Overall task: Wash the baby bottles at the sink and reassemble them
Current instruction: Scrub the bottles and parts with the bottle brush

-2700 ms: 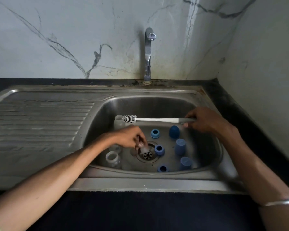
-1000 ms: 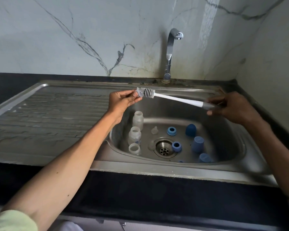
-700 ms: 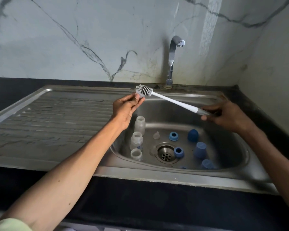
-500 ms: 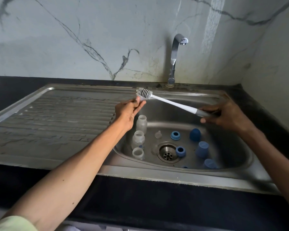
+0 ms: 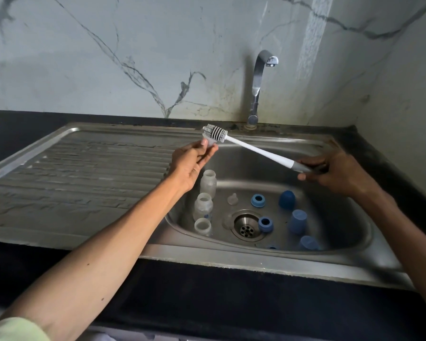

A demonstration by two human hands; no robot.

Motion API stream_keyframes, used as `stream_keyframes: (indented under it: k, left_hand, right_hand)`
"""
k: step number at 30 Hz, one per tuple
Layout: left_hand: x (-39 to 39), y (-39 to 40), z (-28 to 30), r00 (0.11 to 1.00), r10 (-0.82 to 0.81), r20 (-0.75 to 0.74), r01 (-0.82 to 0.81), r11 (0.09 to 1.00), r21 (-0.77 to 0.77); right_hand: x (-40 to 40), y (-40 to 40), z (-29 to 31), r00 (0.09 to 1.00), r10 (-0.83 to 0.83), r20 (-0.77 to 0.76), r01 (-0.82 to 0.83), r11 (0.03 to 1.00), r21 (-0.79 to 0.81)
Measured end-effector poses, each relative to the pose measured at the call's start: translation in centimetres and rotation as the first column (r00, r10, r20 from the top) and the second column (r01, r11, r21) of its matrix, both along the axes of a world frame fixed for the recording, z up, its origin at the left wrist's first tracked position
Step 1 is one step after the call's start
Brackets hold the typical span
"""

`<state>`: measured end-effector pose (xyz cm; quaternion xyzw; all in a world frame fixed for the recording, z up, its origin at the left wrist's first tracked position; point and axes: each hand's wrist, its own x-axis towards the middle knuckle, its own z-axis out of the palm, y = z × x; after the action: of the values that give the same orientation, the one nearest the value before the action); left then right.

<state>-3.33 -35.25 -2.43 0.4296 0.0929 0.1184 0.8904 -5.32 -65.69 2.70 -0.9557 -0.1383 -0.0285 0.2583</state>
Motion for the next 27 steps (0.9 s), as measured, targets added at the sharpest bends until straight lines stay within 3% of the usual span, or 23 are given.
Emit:
stream_keyframes:
  k: [3,9,16,21,27]
  left_hand:
    - [-0.2,-0.9,0.0,0.999,-0.038,0.034,0.033,0.991,0.131]
    - [0.2,0.1,0.1,0.997,0.074,0.000,-0.073,0.984,0.161]
    - [-0.1,-0.6,-0.1,0.999,-0.020,-0.047,0.032,0.966,0.258]
    - [-0.1,0.3,0.4,0.997,0.073,-0.016,-0.068,0.975,0.211]
    - [-0.4,-0.9,-0.1,1.000,-0.026,0.001,0.024,0.941,0.339]
  right_hand:
    - [0.4,0.2,-0.4,0.999,-0.004,-0.032,0.003,0.999,-0.043]
    - [0.0,0.1,0.3,1.000,-0.023,-0.018,0.023,0.999,-0.034]
    - [-0.8,0.3,0.5,0.994,-0.040,0.098,0.034,0.998,0.060]
    - [-0.8,0.2,0.7,0.994,-0.039,0.097,0.034,0.998,0.057]
    - [-0.9,0.4,0.6,0.996,-0.038,0.085,0.036,0.999,0.028]
